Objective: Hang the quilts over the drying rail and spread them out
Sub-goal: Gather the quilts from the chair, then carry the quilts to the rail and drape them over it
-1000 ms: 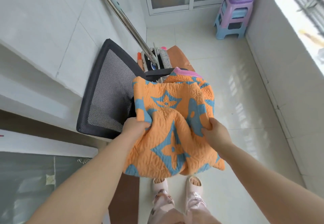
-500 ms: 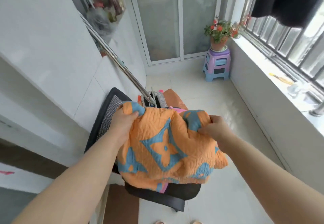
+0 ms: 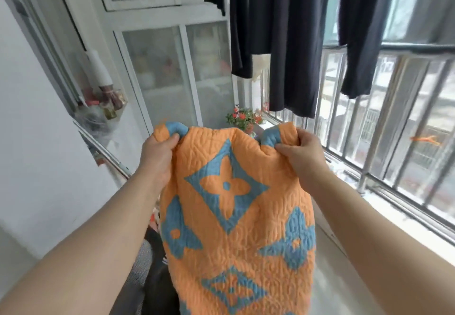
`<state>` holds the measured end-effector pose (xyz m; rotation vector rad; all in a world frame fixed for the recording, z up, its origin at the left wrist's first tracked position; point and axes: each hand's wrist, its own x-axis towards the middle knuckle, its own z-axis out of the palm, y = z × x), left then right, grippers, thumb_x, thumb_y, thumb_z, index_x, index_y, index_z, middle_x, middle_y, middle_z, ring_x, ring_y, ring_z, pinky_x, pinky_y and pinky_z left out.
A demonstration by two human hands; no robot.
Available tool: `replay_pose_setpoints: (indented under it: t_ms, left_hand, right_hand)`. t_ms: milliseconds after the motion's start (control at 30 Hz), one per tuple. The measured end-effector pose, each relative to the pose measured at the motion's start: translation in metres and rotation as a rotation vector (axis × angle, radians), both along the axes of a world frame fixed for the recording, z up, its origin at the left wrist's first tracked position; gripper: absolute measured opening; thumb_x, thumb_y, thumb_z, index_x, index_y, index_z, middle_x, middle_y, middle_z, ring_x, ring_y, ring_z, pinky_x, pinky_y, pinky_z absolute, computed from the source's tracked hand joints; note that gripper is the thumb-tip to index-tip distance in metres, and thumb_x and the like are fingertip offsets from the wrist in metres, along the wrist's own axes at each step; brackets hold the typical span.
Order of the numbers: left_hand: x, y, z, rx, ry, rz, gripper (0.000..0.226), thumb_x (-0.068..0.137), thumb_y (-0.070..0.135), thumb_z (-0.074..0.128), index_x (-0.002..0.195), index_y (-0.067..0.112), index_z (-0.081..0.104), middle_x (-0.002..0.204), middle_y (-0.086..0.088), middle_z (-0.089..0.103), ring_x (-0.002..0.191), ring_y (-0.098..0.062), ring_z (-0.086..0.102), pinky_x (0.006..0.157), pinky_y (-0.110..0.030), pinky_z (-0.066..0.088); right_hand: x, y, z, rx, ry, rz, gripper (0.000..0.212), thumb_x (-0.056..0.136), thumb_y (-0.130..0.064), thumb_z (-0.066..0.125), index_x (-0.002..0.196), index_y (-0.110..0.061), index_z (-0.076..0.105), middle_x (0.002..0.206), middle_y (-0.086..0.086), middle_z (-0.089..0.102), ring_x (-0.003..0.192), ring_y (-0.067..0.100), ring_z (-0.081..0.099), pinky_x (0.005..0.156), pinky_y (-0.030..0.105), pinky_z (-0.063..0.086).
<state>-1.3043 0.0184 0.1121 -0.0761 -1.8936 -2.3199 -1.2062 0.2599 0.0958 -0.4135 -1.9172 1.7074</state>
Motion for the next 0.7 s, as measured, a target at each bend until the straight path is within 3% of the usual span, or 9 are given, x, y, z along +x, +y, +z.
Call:
replay_pose_setpoints:
  t_ms: [367, 700]
  left_hand:
    - [0.02, 0.091, 0.087, 0.146, 0.253, -0.462, 0.023, 0.093, 0.002, 0.054, 0.085, 0.018, 0.07, 0.081, 0.002, 0.073, 0.08, -0.013, 0.07, 0.074, -0.029, 0.057]
    - [0.091, 0.191, 0.151, 0.185, 0.422, -0.85, 0.017, 0.09, 0.008, 0.06, 0.085, 0.018, 0.072, 0.086, -0.005, 0.072, 0.083, -0.019, 0.069, 0.077, -0.036, 0.057]
  right_hand:
    - [0.086, 0.047, 0.071, 0.068, 0.299, -0.522, 0.025, 0.073, -0.004, 0.07, 0.09, -0.023, 0.067, 0.087, -0.003, 0.069, 0.084, 0.016, 0.066, 0.075, 0.033, 0.055]
    - [0.205, 0.079, 0.114, 0.106, 0.394, -0.861, 0.03, 0.068, -0.002, 0.07, 0.093, -0.017, 0.071, 0.093, 0.007, 0.072, 0.088, 0.023, 0.068, 0.083, 0.046, 0.057]
